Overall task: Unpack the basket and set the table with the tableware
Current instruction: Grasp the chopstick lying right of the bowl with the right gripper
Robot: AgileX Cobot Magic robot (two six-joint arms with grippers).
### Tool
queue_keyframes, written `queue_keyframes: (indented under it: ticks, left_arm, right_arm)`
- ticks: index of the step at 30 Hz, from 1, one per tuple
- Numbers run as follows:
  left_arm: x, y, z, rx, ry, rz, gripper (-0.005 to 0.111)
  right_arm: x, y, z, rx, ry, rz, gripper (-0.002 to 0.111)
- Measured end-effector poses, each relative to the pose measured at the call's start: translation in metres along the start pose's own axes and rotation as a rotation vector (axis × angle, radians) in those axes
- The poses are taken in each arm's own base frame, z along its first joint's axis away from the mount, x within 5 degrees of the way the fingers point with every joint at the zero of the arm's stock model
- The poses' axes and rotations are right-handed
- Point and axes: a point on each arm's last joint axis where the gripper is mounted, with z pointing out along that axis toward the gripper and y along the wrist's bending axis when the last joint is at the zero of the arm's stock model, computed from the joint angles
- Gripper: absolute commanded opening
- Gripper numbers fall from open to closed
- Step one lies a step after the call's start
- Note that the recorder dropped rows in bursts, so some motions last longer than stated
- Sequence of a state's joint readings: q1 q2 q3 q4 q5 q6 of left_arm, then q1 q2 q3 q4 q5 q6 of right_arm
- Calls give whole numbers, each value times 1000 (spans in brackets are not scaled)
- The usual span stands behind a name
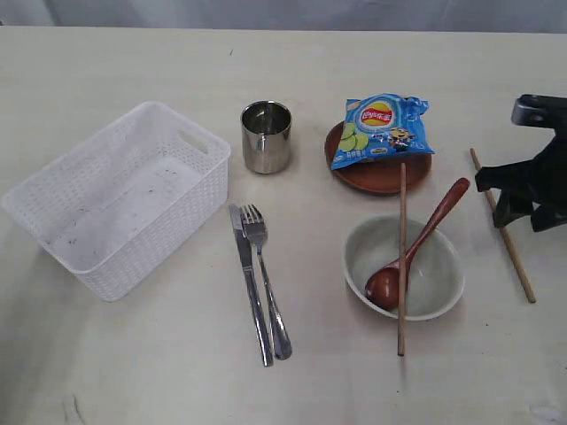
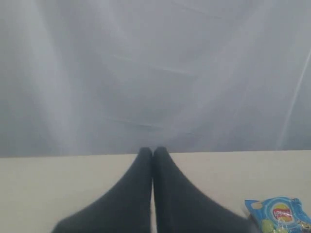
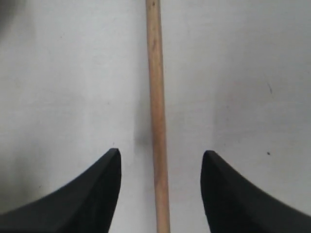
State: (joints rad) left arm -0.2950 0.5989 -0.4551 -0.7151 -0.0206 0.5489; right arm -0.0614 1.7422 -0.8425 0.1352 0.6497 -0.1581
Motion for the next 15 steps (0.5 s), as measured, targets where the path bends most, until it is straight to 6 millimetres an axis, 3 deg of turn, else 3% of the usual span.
queue_keyframes:
  ticks: [11, 13, 15]
  left_arm:
    - [0, 0, 0, 0, 0, 0, 0]
    - [0, 0, 0, 0, 0, 0, 0]
    - [0, 0, 0, 0, 0, 0, 0]
  right_arm:
    - [-12, -4, 25, 7, 46, -21, 48]
    - [-14, -4, 25, 9, 46, -23, 40]
    - [-14, -4, 26, 13, 49, -30, 23]
